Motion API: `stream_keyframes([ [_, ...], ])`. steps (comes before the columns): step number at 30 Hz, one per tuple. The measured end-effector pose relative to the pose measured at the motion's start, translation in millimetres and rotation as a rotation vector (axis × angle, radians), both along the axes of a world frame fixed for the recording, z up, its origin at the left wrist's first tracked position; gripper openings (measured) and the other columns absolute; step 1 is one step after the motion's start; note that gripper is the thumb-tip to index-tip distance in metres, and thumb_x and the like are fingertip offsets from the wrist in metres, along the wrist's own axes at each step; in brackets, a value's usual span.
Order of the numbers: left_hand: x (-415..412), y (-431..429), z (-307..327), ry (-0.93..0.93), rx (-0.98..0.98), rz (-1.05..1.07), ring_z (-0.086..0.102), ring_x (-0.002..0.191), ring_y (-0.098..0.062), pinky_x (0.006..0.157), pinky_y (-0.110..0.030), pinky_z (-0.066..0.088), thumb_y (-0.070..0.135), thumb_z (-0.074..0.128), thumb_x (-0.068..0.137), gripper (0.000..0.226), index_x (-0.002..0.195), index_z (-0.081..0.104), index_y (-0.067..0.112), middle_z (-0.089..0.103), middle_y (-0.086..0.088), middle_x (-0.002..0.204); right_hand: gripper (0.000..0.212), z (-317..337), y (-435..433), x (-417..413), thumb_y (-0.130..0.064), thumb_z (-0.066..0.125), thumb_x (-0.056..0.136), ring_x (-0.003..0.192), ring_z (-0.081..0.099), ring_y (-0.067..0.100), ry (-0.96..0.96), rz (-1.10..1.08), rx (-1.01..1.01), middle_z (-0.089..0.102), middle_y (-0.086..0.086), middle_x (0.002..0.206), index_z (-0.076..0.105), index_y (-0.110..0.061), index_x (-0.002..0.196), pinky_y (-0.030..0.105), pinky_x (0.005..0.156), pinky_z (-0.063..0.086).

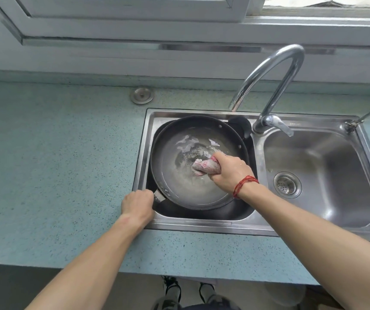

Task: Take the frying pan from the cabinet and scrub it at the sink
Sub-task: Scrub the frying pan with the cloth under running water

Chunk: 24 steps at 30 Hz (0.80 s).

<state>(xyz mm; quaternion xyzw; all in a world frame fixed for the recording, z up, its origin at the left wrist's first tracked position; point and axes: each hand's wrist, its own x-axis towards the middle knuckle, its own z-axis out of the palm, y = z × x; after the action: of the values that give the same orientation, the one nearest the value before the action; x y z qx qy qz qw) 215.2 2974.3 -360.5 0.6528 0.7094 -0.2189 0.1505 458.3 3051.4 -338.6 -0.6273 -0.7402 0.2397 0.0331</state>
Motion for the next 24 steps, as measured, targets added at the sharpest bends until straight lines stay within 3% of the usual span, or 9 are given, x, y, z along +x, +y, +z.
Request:
stream_keyframes([
  [4,-3,2,5,-0.057,0.006,0.051,0.065,0.09,-0.032,0.069,-0.034,0.045,0.01,0.057,0.078,0.012,0.089,0.058,0.012,0.069,-0.01,0.094,0.026,6,2,-2,-0.037,0.062,0.083,0.097,0.061,0.034,0.008,-0.004,-0.02,0.067,0.003,0.104,0.052,-0.029,0.106,0.034,0.072,0.043],
  [8,-6,2,8,-0.115,-0.011,0.132,0.056,0.069,-0.026,0.061,-0.029,0.041,0.011,0.055,0.069,0.007,0.066,0.049,0.012,0.054,-0.001,0.064,0.026,9,2,-3,-0.036,0.064,0.081,0.097,0.062,0.034,0.037,-0.034,-0.036,0.068,0.004,0.102,0.053,-0.03,0.103,0.034,0.071,0.044],
  [12,-8,2,11,-0.257,-0.136,0.3,0.058,0.057,-0.02,0.057,-0.025,0.048,0.014,0.054,0.065,0.005,0.064,0.058,0.011,0.062,-0.001,0.061,0.024,10,2,-3,-0.037,0.067,0.076,0.09,0.063,0.031,0.141,-0.128,-0.096,0.068,0.002,0.094,0.052,-0.032,0.094,0.039,0.079,0.054],
  [14,-10,4,10,-0.451,-0.285,0.445,0.066,0.05,-0.024,0.052,-0.025,0.051,0.015,0.054,0.067,0.013,0.065,0.063,0.005,0.07,-0.005,0.059,0.026,9,1,-1,-0.038,0.07,0.074,0.087,0.063,0.028,0.176,-0.181,-0.13,0.067,0.0,0.092,0.051,-0.034,0.091,0.038,0.079,0.054],
  [16,-11,5,8,-0.644,-0.385,0.568,0.062,0.043,-0.027,0.044,-0.026,0.044,0.008,0.055,0.07,0.009,0.075,0.058,0.001,0.065,-0.007,0.056,0.027,8,0,2,-0.039,0.073,0.073,0.084,0.064,0.024,0.204,-0.233,-0.152,0.067,-0.002,0.089,0.054,-0.031,0.091,0.036,0.075,0.053],
  [19,-14,3,3,-0.769,-0.358,0.665,0.045,0.036,-0.021,0.043,-0.025,0.036,0.003,0.062,0.065,0.017,0.077,0.05,0.006,0.05,-0.007,0.05,0.027,9,0,6,-0.038,0.075,0.073,0.08,0.062,0.022,0.215,-0.28,-0.148,0.067,-0.002,0.084,0.056,-0.027,0.089,0.032,0.068,0.047],
  [24,-19,-3,-3,-0.646,-0.196,0.551,0.045,0.037,-0.019,0.043,-0.025,0.038,0.039,0.072,0.067,0.034,0.067,0.047,0.016,0.05,-0.001,0.048,0.028,13,0,8,-0.035,0.076,0.071,0.08,0.061,0.023,0.234,-0.318,-0.154,0.067,0.0,0.084,0.057,-0.024,0.088,0.03,0.066,0.042],
])
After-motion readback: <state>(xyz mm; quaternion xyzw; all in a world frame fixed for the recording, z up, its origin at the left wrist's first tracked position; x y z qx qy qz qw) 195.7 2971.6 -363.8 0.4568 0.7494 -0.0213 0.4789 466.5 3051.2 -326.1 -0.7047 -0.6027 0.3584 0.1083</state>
